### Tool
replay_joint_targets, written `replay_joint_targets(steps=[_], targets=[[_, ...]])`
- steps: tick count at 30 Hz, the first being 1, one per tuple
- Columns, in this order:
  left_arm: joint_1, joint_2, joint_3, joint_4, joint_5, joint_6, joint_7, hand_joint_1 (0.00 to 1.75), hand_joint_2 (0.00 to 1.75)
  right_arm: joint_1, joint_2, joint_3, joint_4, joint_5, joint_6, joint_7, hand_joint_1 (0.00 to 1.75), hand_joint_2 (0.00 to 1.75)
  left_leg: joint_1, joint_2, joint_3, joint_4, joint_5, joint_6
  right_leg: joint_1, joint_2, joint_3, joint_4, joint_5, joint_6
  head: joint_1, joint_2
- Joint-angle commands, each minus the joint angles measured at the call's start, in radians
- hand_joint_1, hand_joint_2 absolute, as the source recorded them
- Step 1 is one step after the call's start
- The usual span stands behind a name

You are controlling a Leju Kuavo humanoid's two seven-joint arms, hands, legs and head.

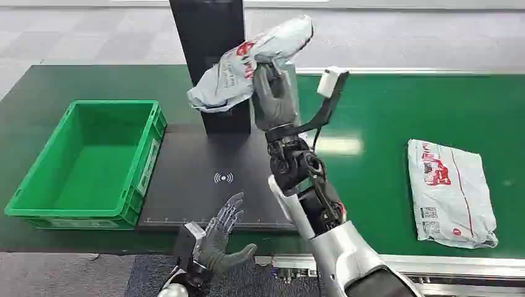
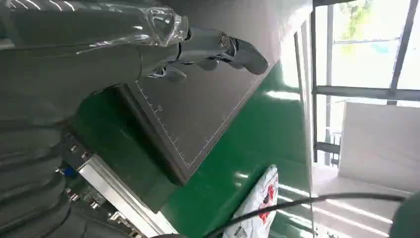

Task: Moved the parcel from conveyor to table for the left to box.

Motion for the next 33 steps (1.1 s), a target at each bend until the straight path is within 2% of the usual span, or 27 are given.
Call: replay_joint_targets(steps=[1,10,14,15,16,26,33], targets=[[-0.041,0.011,0.01,0.087,-0.006,-0.009,0.001,0.0,1.75,0.007,0.018,0.283,0.157,-0.079,-0.009,-0.011,1.75,1.75,0.0,0.002,0.003,-0.003,0.001,0.0,0.0,0.002,0.002,-0.002,0.001,-0.001,0.0,0.0],[-0.036,0.019,0.007,0.079,-0.001,-0.012,0.003,0.0,1.75,0.049,0.018,0.246,0.128,-0.054,-0.013,0.001,1.75,1.75,0.0,0.0,0.002,-0.002,0.001,0.0,0.0,0.0,0.001,-0.002,0.001,0.0,0.0,0.0],[-0.03,0.025,0.007,0.064,-0.001,-0.015,0.009,0.0,1.75,0.055,0.011,0.213,0.152,-0.053,-0.054,0.018,1.75,1.75,0.0,-0.001,0.002,-0.003,0.001,0.0,0.0,0.0,0.002,-0.003,0.001,-0.001,0.0,0.0],[-0.028,0.026,0.006,0.059,-0.001,-0.017,0.011,0.0,1.75,0.054,0.012,0.204,0.165,-0.053,-0.06,0.018,1.41,1.75,0.0,0.0,0.002,-0.003,0.001,0.0,0.0,0.0,0.002,-0.003,0.001,-0.001,0.0,0.0],[-0.027,0.027,0.004,0.057,-0.001,-0.019,0.014,0.0,1.75,0.05,0.013,0.187,0.178,-0.057,-0.073,0.016,0.0,1.75,0.0,-0.001,0.001,-0.002,0.001,0.0,0.0,0.0,0.001,-0.001,0.0,0.0,0.0,0.0],[-0.031,0.043,-0.014,0.059,0.014,-0.018,0.024,0.0,1.75,0.063,-0.017,0.092,0.118,-0.063,-0.114,0.02,0.0,1.75,0.0,-0.001,0.0,-0.001,0.0,0.0,0.0,-0.001,0.0,-0.001,0.0,0.0,0.0,0.0],[-0.012,0.047,-0.021,0.058,0.015,-0.015,0.017,0.0,1.75,0.077,-0.019,0.065,0.108,-0.087,-0.079,0.037,0.0,1.75,0.0,-0.001,0.001,-0.001,0.0,0.0,0.0,-0.001,0.0,-0.001,0.0,0.0,0.0,0.0]])
